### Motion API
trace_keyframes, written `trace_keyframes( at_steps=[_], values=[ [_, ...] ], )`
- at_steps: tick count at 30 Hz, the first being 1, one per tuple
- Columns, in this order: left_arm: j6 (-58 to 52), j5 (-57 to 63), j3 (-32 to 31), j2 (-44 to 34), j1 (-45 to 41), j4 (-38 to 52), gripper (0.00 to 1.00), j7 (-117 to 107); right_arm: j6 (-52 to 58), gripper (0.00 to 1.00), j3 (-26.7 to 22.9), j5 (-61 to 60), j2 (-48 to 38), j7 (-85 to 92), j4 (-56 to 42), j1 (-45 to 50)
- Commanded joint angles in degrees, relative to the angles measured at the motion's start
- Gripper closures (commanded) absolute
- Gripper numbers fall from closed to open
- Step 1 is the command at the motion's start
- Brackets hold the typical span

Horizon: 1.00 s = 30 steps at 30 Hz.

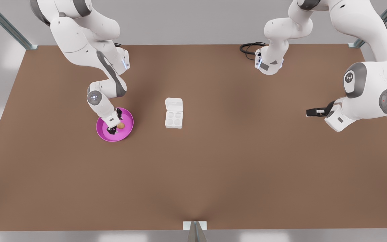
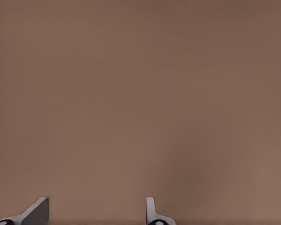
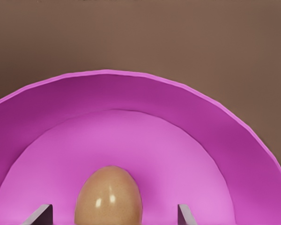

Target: Pack egg into the box and close the box lid

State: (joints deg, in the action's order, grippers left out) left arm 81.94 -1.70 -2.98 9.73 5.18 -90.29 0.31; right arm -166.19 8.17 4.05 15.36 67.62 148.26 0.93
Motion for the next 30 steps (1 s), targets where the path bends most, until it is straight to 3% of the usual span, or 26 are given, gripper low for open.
trace_keyframes(
  at_steps=[1, 7, 10, 19, 30],
  values=[
    [-0.1, 0.0, 0.0, -0.1, 0.0, 0.0, 0.00, -0.1, 0.0, 0.01, 0.1, 0.0, -0.2, 2.8, -0.1, 0.1],
    [-0.1, 0.0, 0.0, -0.1, 0.0, 0.0, 0.00, -0.1, 0.1, 0.06, 0.2, 0.0, -0.2, 2.5, -0.1, 0.7],
    [-0.4, 0.0, -0.1, -0.1, 0.0, 0.1, 0.00, -0.1, 0.1, 0.22, 0.2, 0.0, -0.2, 2.8, -0.2, 0.7],
    [-0.6, 0.0, -0.2, -0.1, 0.0, 0.2, 0.00, -0.1, 0.3, 0.43, 0.2, 0.0, 0.2, 3.3, -0.6, 0.6],
    [-0.6, 0.1, -0.3, -0.1, -0.1, 0.2, 0.00, -0.1, 0.4, 0.48, 0.2, 0.0, 1.1, 3.4, -1.1, 0.6]
  ],
)
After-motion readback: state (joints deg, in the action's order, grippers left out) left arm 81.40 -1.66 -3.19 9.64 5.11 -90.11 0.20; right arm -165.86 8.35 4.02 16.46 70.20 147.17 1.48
